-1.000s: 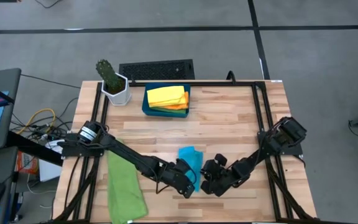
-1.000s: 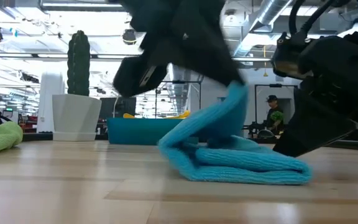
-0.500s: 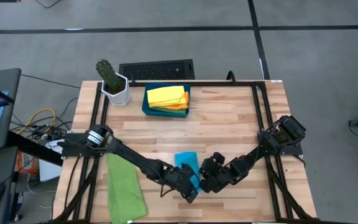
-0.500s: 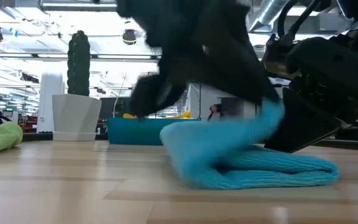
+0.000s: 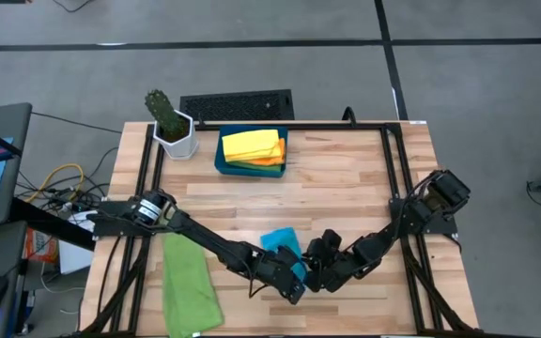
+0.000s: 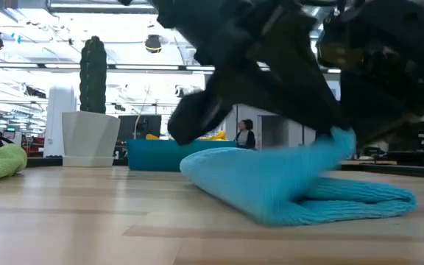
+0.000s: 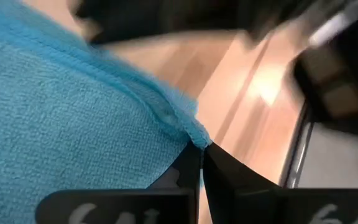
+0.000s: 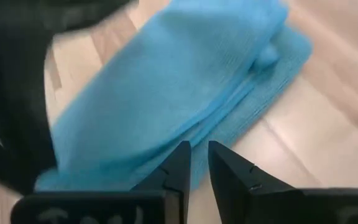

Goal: Fold microfiber towels
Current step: Fold the blue towel

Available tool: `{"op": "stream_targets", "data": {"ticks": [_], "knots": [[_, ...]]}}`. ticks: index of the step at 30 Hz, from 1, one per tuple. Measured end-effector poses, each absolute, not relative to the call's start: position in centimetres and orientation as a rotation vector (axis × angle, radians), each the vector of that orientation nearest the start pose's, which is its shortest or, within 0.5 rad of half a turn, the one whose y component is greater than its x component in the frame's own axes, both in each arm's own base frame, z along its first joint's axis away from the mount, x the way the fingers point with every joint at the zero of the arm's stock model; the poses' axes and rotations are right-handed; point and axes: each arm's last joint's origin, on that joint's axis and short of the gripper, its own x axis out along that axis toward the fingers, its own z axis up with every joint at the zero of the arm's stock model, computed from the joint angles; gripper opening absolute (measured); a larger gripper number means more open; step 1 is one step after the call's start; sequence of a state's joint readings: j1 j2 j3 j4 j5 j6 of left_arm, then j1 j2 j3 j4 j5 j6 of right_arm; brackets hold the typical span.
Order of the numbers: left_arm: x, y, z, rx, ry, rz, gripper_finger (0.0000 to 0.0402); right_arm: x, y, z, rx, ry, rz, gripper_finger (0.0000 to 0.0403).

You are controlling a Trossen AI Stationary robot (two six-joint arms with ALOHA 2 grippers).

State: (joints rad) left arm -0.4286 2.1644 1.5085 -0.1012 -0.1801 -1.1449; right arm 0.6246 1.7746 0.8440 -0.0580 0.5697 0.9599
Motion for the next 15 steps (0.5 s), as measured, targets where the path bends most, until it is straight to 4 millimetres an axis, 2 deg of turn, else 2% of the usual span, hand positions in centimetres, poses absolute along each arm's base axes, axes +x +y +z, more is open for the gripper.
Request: {"op": "stream_targets", "data": {"ticks": [3, 9, 15], "knots": [[43.5, -19.4, 14.6, -0.845, 0.774, 0.180, 0.0002, 26.4, 17.3, 13.3, 0.334, 0.721, -0.339, 0.0082], [44.4, -19.5, 15.1, -0.801, 0.685, 0.190, 0.0022, 25.6, 16.8, 15.0, 0.304, 0.712, -0.350, 0.0082], [45.3, -19.5, 16.6, -0.720, 0.624, 0.159, 0.0082, 24.6, 17.0, 16.7, 0.304, 0.691, -0.330, 0.0082]]}}
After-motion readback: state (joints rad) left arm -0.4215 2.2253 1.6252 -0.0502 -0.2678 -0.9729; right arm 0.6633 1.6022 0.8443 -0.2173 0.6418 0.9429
